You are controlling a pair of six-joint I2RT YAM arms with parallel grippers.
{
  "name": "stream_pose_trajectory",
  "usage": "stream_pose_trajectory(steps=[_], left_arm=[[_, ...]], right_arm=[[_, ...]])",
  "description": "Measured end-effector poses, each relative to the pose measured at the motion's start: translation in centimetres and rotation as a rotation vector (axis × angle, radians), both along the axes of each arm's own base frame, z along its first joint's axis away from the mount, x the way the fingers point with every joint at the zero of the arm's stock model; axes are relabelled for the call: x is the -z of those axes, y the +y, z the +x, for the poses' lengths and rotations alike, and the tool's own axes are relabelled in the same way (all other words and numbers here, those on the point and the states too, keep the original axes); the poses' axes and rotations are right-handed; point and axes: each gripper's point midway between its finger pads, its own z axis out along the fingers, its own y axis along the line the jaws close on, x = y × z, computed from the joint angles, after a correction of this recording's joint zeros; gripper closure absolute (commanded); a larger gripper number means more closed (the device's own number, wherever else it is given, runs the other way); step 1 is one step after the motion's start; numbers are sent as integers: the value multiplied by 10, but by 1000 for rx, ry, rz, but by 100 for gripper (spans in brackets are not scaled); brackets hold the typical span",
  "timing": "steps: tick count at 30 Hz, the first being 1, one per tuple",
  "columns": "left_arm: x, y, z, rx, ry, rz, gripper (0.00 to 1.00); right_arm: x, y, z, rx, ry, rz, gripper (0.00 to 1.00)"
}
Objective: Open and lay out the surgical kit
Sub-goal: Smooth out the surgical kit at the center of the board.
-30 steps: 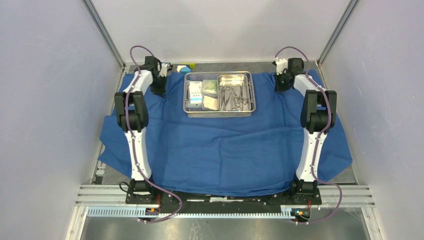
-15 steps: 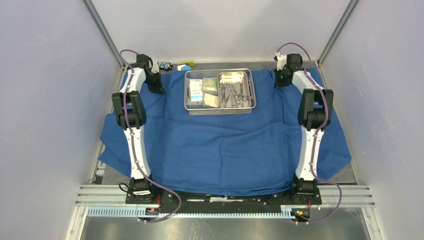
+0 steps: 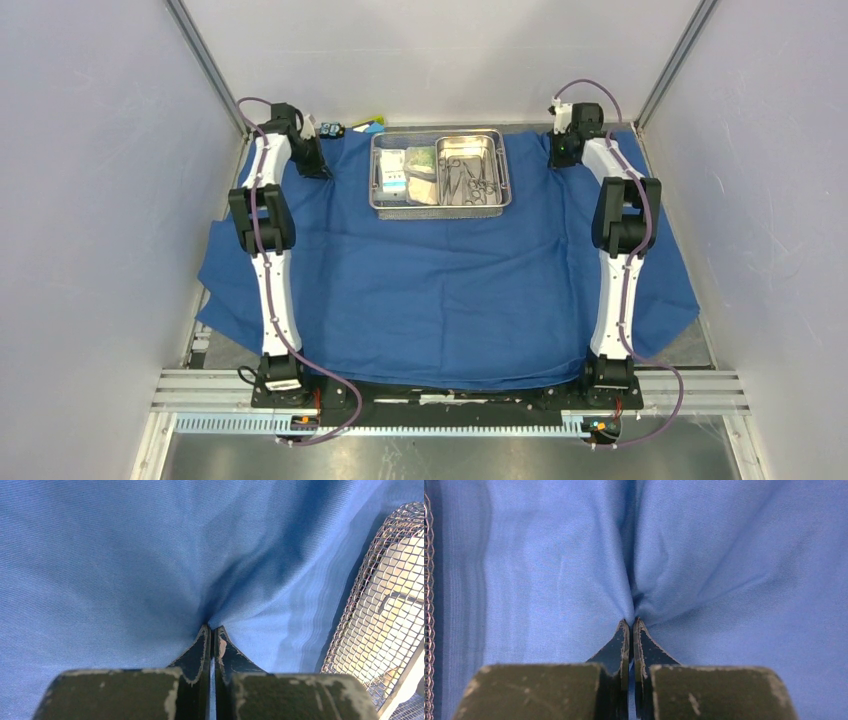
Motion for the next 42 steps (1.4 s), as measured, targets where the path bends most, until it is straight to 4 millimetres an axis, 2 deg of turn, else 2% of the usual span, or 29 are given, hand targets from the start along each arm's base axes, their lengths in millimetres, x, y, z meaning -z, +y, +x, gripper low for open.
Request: stream_pose_trajectory(steps=[13,26,42], left_arm=[[-1,2,22,-50,-37,-13,98],[0,2,28,-89,-42,-34,98],[-1,3,32,-108,-51,-62,98]], right_arm=[[0,0,18,18,-32,-10,100],[-1,-1,30,41,-55,-42,100],[-2,-2,35,68,-65,-46,100]])
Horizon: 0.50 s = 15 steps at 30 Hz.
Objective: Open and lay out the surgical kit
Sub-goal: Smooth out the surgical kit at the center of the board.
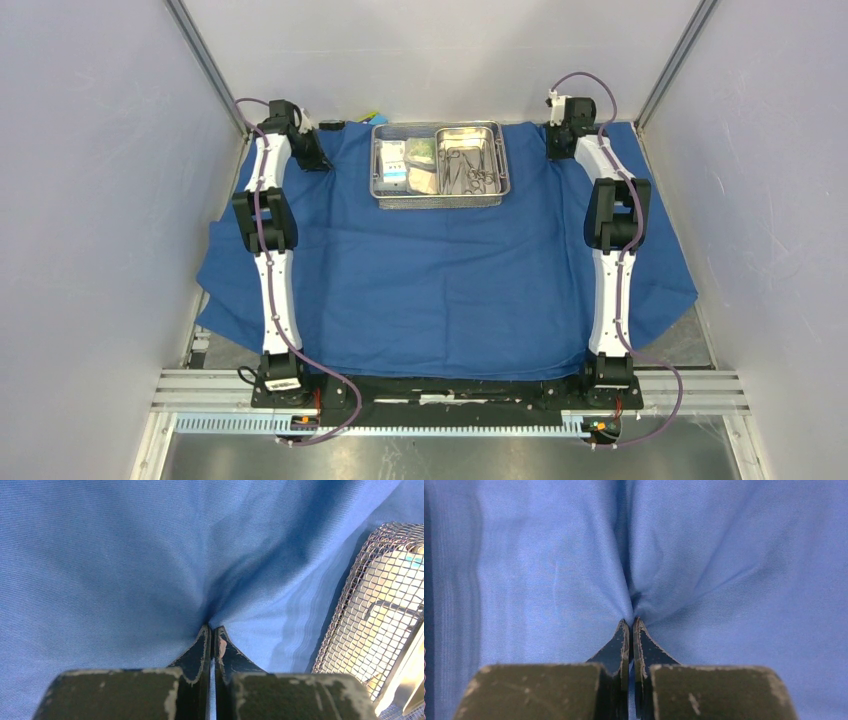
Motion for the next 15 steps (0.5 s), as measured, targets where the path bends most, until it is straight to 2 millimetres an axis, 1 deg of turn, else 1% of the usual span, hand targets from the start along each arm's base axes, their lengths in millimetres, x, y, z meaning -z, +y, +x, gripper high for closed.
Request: stream_pose_trajectory(steps=[8,9,11,13,15], left_arm=[[0,0,1,0,-2,-5,98],[-1,0,1,-1,-3,-5,98],[0,0,1,-2,-1,-6,98],[0,0,1,-7,0,-12,83],[1,0,0,-6,-3,-23,64]], right_arm=[[0,-1,0,11,0,1,100],[0,-1,0,12,0,2,98],[0,-1,0,13,0,2,85],[0,-1,0,13,-1,5,62],[0,-5,0,20,-15,-11,48]])
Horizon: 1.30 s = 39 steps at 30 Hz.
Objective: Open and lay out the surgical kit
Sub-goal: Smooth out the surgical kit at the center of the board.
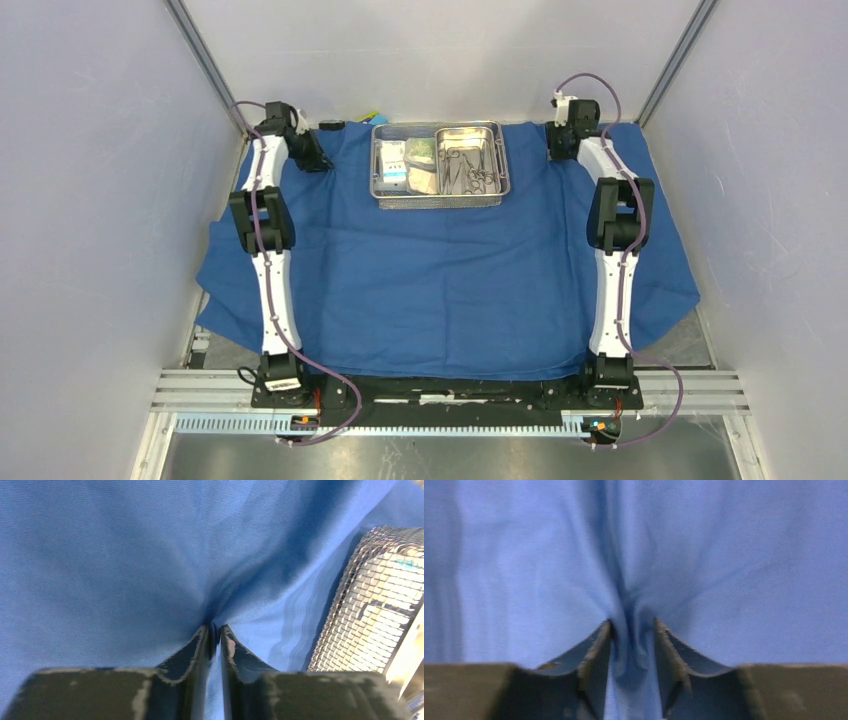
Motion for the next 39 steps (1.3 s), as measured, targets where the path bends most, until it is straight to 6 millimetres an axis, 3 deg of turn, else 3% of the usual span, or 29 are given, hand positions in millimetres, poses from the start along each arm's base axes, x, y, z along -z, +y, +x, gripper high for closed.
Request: stream_pose_trajectory(steps=[2,5,9,16,26,32,35,39], left_arm=[[-2,3,1,-11,-15,-24,52],[-7,20,2,-48,-44,-26,40],[-12,49,-3,-100,-61,-38,28],[-16,78,-11,-149,-68,-31,14],[-19,108,-21,-187,-68,12,6],[-22,118,-55,-187,-43,49,0],[-31,116,-73,-178,-55,65,0],[-57,114,-81,-156,-122,96,0]], right_arm=[[0,-10,-1,22,-13,-5,34],[-1,-29,-4,63,-23,4,23],[0,-57,-16,113,-20,32,19],[1,-94,-27,167,-23,57,16],[-1,-96,-39,193,-19,56,12],[-11,-90,-80,186,-31,100,6],[-33,-84,-100,167,-73,118,4],[-83,-78,-100,125,-198,125,2]])
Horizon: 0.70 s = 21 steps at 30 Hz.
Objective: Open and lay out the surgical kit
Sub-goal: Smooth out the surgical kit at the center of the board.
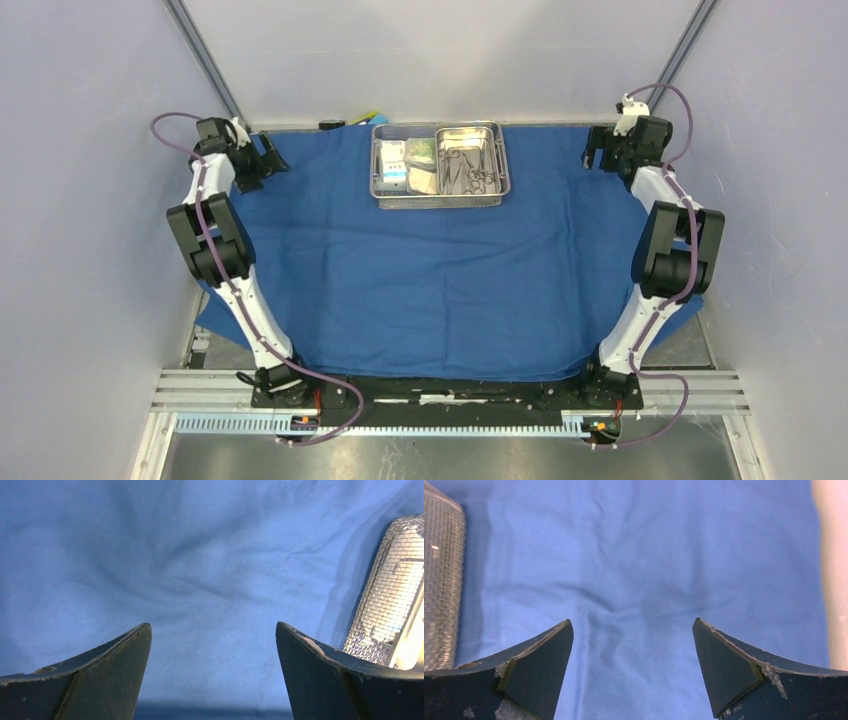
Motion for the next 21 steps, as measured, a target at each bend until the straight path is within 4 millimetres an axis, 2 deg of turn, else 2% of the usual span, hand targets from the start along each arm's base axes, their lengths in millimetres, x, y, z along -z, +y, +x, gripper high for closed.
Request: stream_pose_trajectory(steps=[4,6,8,11,14,17,21], left_arm=[[-23,2,-3,55,-49,65,0],[-25,2,-10,101,-38,102,0],[-20,3,-22,156,-7,140,0],[-4,-5,-64,245,63,179,0],[0,-16,-110,313,104,201,0],[-17,-23,-147,366,69,261,0],[-46,-30,-176,433,-24,377,0]], right_arm=[[-34,7,-2,-44,-78,-19,2],[-36,9,-9,-69,-72,-40,2],[-31,12,-22,-98,-46,-68,2],[-9,19,-62,-155,33,-111,2],[5,28,-106,-214,96,-147,2],[2,34,-139,-256,104,-189,2],[-13,38,-169,-306,79,-268,2]])
